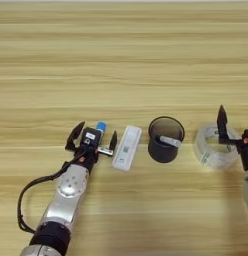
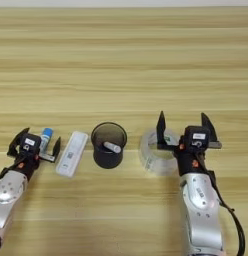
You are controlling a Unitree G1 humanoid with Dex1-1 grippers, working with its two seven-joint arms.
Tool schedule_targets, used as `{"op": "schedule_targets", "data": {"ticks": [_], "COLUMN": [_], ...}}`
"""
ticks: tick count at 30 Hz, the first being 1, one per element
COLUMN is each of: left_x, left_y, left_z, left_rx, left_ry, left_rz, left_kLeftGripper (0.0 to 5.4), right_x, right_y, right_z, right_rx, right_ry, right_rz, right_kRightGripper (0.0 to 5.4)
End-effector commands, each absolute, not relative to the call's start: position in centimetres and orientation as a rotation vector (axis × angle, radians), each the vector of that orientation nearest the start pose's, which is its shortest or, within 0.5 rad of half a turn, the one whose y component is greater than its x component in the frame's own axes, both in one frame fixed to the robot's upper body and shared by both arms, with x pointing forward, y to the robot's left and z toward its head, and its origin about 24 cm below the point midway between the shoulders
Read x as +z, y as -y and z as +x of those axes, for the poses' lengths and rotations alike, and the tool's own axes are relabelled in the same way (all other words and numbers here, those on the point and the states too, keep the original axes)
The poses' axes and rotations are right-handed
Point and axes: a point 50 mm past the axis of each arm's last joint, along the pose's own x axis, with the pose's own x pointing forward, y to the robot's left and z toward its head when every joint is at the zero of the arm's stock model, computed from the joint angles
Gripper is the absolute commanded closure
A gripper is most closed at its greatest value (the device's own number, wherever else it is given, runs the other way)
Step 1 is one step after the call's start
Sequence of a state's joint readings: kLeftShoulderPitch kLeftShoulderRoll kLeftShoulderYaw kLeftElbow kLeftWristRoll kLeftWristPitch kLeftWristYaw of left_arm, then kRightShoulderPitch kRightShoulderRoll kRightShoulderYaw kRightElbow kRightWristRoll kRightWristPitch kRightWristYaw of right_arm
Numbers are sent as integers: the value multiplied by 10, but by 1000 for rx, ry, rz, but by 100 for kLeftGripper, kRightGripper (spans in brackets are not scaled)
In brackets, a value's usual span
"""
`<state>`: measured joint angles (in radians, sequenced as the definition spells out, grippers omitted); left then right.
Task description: Move the objects on the table
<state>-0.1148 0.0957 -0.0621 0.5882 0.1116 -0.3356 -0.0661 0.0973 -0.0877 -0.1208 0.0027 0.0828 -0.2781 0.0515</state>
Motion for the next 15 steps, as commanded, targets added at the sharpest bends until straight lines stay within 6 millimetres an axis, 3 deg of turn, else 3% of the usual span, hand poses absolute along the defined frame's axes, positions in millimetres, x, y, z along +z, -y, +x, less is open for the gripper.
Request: {"op": "schedule_targets", "data": {"ticks": [1,15], "left_x": [-33,-48], "left_y": [-153,-155], "left_z": [255,251], "left_rx": [-178,-197], "left_ry": [-151,-249], "left_rz": [234,172], "left_kLeftGripper": [2,2], "right_x": [50,52], "right_y": [197,194], "right_z": [228,227], "right_rx": [-90,-79], "right_ry": [188,195], "right_rz": [-24,-20], "right_kRightGripper": [0,0]}}
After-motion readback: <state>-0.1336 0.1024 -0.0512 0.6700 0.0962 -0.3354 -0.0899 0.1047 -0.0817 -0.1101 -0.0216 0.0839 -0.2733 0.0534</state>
